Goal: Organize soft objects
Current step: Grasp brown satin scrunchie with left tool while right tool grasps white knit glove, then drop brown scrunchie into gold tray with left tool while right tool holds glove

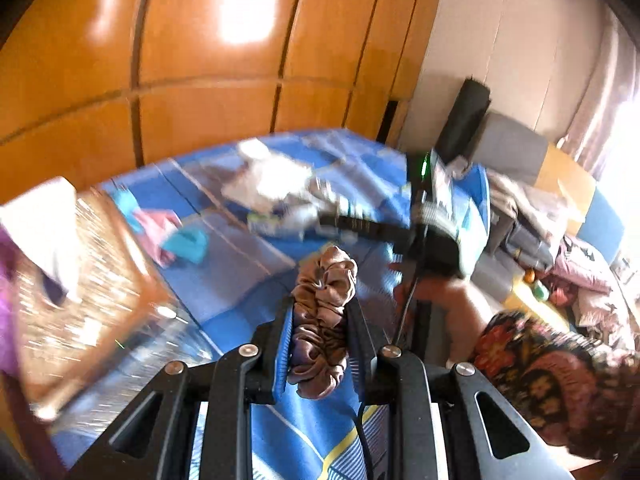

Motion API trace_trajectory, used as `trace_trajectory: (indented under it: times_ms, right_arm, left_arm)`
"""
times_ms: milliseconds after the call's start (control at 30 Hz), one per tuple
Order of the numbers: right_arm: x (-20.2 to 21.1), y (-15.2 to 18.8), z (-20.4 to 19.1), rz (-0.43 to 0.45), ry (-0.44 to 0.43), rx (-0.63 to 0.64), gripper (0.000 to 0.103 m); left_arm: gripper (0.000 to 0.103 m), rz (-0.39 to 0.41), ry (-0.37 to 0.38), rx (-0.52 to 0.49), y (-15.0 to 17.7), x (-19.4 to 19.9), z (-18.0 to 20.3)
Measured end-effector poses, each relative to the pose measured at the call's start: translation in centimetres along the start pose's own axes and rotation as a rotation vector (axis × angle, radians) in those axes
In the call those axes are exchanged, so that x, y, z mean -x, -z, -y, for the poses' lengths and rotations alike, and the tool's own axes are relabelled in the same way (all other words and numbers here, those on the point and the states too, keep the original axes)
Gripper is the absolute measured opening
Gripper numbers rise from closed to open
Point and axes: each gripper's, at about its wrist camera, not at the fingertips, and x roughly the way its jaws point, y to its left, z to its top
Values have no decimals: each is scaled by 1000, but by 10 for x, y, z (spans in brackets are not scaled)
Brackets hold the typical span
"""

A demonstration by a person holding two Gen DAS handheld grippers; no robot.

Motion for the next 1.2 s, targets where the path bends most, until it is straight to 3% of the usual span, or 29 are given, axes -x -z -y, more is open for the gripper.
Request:
trace_trajectory:
  times_ms: [300, 567, 733, 867, 933, 1067, 1200]
  right_arm:
    - [-1, 2, -3, 3, 16, 15, 48]
    - [-3, 3, -6, 2, 40, 37, 48]
    - [-3, 4, -9, 3, 53, 44, 48]
    - [-4, 4, -10, 3, 65, 53, 48]
    - [-4, 4, -11, 2, 67, 54, 48]
    - [-5, 5, -11, 2, 71, 58, 48]
    - [-5, 5, -13, 2, 77, 61, 48]
  left_arm:
    - [25, 169, -111, 156, -25, 86, -58]
    - [25, 238, -325, 393, -7, 148, -167]
    - [25, 158, -430, 588, 28, 147, -242]
    - [25, 34, -478, 696, 60, 123, -288]
    - [25, -12, -523, 712, 72, 111, -301]
    - [25, -27, -570, 690, 76, 98, -312]
    - [31, -68, -621, 693, 76, 84, -328]
